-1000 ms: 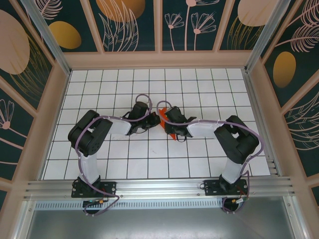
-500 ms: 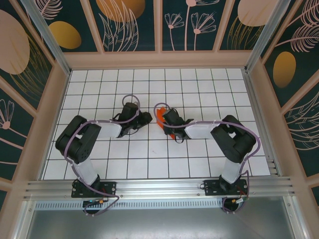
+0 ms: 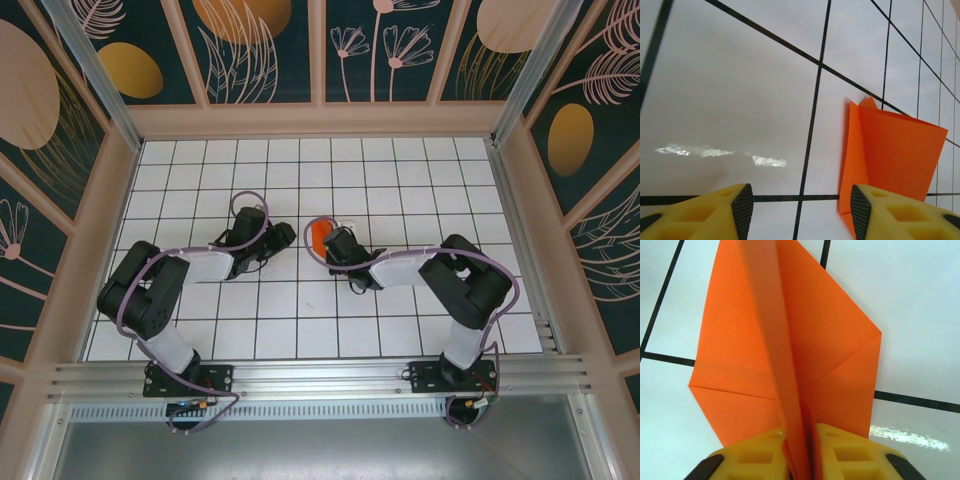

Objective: Fold a paper plane with a square sheet of paper (pick it up from the middle)

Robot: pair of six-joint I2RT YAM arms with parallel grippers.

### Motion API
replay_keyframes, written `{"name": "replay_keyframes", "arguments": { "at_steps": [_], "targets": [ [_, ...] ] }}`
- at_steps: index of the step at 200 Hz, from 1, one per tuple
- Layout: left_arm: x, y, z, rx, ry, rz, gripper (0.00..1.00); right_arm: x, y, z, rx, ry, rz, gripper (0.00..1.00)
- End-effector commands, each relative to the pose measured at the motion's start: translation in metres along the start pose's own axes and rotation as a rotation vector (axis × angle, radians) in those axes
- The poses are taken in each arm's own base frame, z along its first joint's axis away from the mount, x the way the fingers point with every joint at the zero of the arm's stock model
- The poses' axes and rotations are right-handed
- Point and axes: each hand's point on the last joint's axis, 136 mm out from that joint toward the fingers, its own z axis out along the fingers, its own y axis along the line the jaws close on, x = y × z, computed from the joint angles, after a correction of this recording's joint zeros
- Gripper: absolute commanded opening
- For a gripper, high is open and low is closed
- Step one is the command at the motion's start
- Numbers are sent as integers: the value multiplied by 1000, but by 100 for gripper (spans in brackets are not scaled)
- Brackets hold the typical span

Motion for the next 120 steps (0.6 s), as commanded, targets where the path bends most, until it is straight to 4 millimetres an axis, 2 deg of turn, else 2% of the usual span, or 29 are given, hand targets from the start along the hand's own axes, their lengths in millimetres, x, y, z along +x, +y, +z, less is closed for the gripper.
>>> {"name": "replay_keyframes", "arguments": {
  "at_steps": [1,31,48,85,120],
  "targets": [
    [-11,8,-12,-38,-46,1,61,13,1,-4,0,67,-28,16],
    [-22,20,-25,-90,-98,3,74,-39,10,-19,-31,-18,15,10],
    [-28,30,-34,-135,-133,6,83,-58,8,-16,-37,-38,37,8],
    [-39,52,-55,-237,-203,16,98,-91,-3,12,-35,-51,91,6],
    [-45,62,-72,-294,-251,36,99,-122,-16,51,11,-63,110,6]
  ]
}}
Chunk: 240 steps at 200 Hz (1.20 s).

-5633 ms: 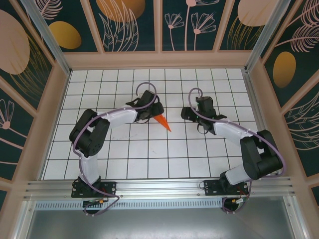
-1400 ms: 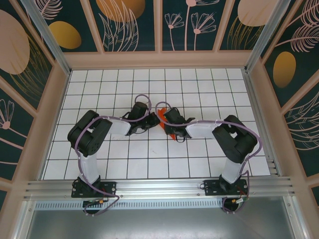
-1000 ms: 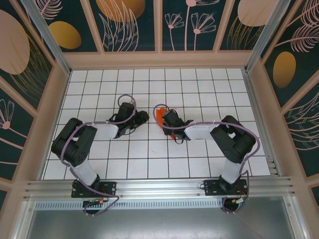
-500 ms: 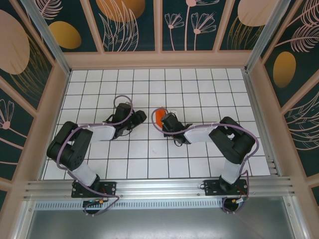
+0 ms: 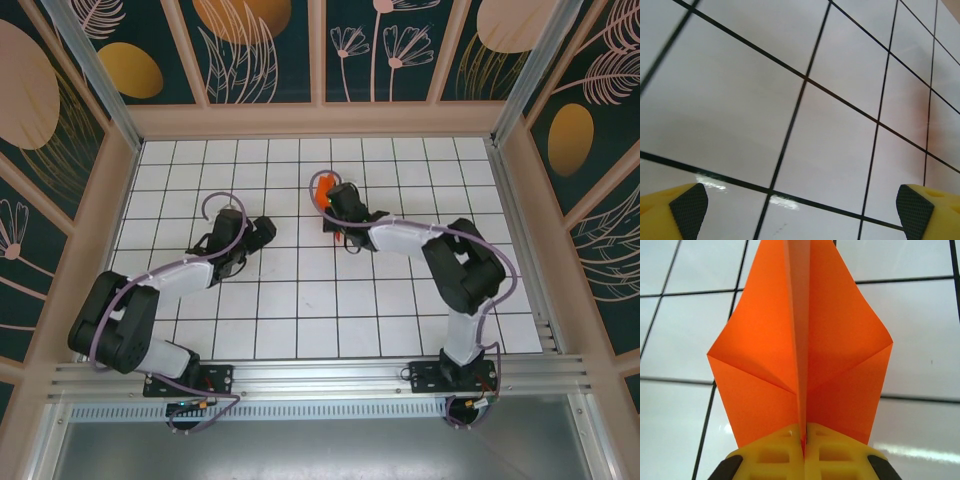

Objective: Fold a paper plane with a square sheet of paper (pick it up from the middle)

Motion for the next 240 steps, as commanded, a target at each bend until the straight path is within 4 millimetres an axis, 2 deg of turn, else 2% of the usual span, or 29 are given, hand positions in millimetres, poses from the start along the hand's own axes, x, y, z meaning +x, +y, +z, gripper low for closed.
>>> {"name": "replay_keyframes", "arguments": {
  "at_steps": [1,41,67,98,122,148,170,185,211,223,240],
  "targets": [
    [-5,23,-10,-94,-41,35,98,-4,-7,28,30,31,-19,6],
    [-8,28,-18,-115,-59,51,98,-22,-15,71,80,31,-7,6],
    [-8,29,-19,-117,-57,57,98,-22,-16,90,107,51,-9,6],
    [-7,29,-20,-117,-53,64,98,-16,-16,98,115,74,-4,9],
    [-9,29,-21,-121,-58,65,99,-21,-11,93,107,79,-10,16],
    [-18,24,-28,-125,-84,71,98,-51,8,66,51,45,-20,31],
    [-35,16,-38,-132,-137,84,98,-87,28,28,-25,-17,-15,41],
    [-49,11,-48,-149,-181,102,98,-110,31,-2,-38,-77,-9,50],
    [-79,5,-70,-184,-298,155,99,-140,12,-53,6,-199,11,61],
    [-94,6,-84,-204,-379,179,99,-152,-6,-75,42,-257,28,66],
    [-113,9,-106,-238,-503,203,99,-157,-36,-103,109,-325,49,75]
  ]
}}
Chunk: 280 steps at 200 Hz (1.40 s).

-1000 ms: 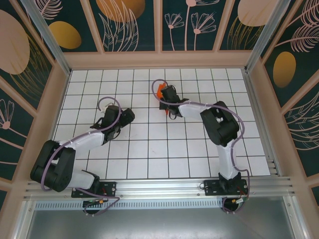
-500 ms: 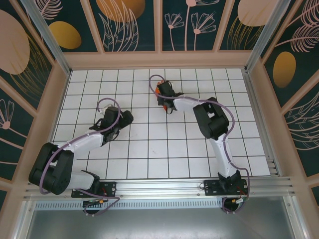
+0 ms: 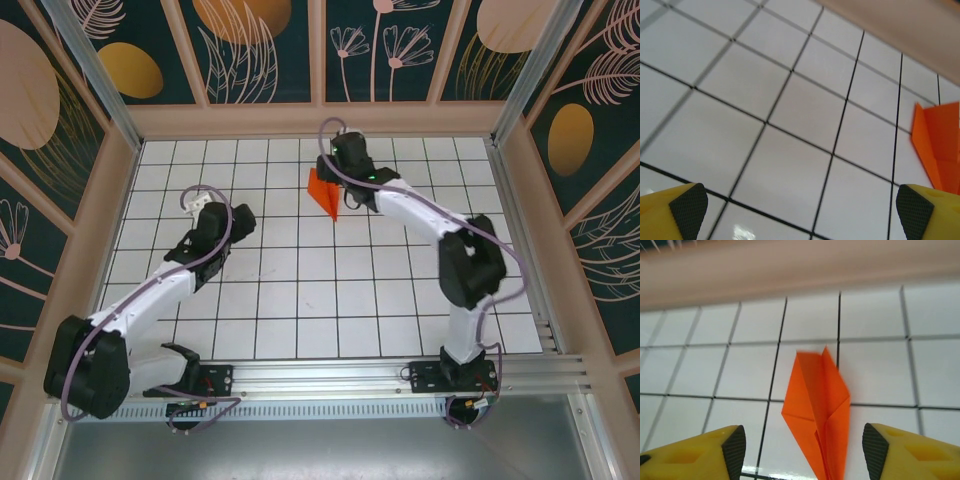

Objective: Fold a paper plane with a square sheet of paper (pick it up from the middle)

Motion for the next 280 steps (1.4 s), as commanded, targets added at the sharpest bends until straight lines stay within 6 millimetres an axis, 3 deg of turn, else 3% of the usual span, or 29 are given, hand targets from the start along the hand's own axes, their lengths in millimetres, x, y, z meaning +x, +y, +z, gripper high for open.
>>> {"name": "replay_keyframes", "arguments": {
  "at_steps": [1,21,42,77,110,132,164,206,280],
  "targets": [
    [-44,19,-20,-103,-199,69,98,-23,-45,-33,123,-113,15,76],
    [-64,33,-35,-155,-327,94,98,-32,-99,-61,234,-187,59,99],
    [-73,50,-44,-205,-416,114,99,-28,-151,-87,353,-243,95,99],
    [-67,78,-43,-252,-467,135,99,3,-240,-122,569,-304,182,99],
    [-58,103,-35,-282,-481,154,99,39,-299,-144,680,-357,223,99],
    [-50,104,-24,-244,-462,228,98,60,-326,-144,707,-325,222,99],
    [-39,97,-8,-155,-459,304,98,78,-321,-131,606,-344,116,99],
    [-38,88,4,-54,-500,360,99,80,-304,-122,490,-398,20,99],
    [-52,84,15,75,-553,325,99,90,-280,-107,317,-467,-52,99]
  ]
}}
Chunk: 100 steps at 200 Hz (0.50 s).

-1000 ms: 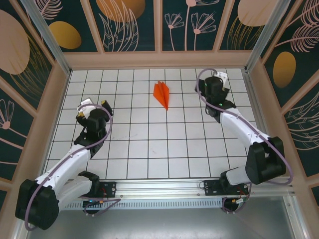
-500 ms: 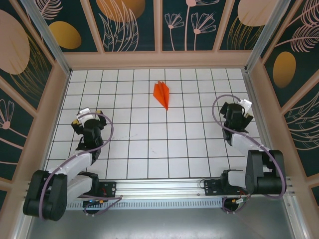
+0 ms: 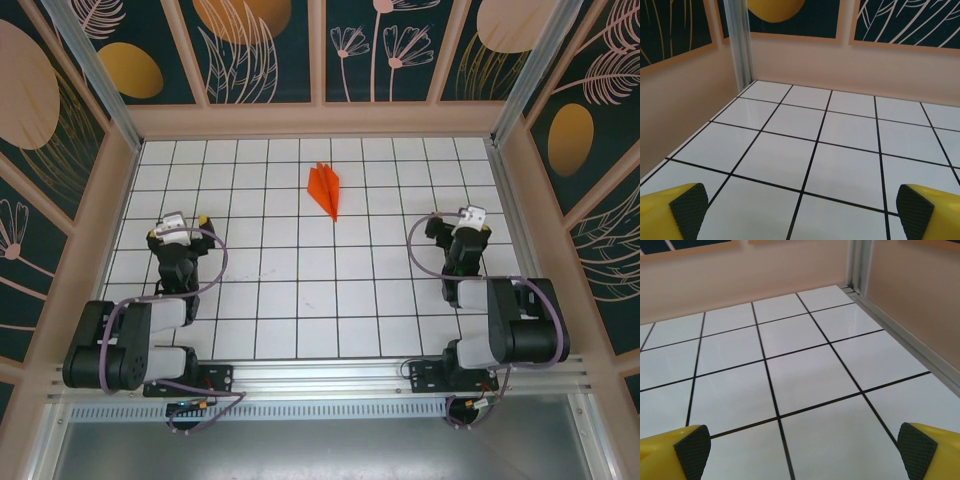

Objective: Fold a paper plane with a square sheet of paper (pick it up from the middle)

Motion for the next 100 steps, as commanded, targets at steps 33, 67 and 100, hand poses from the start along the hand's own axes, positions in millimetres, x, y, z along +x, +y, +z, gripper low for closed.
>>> {"name": "replay_keyframes", "arguments": {
  "at_steps": [33,67,100],
  "targets": [
    [-6,-10,10,89,-87,-24,98,-14,17,-3,-118,-115,-10,99],
    [-3,-11,15,87,-74,-20,98,-9,16,-3,-117,-118,-5,99],
    [-1,-6,18,57,-62,-21,98,-8,14,-1,-119,-104,6,99]
  ]
}}
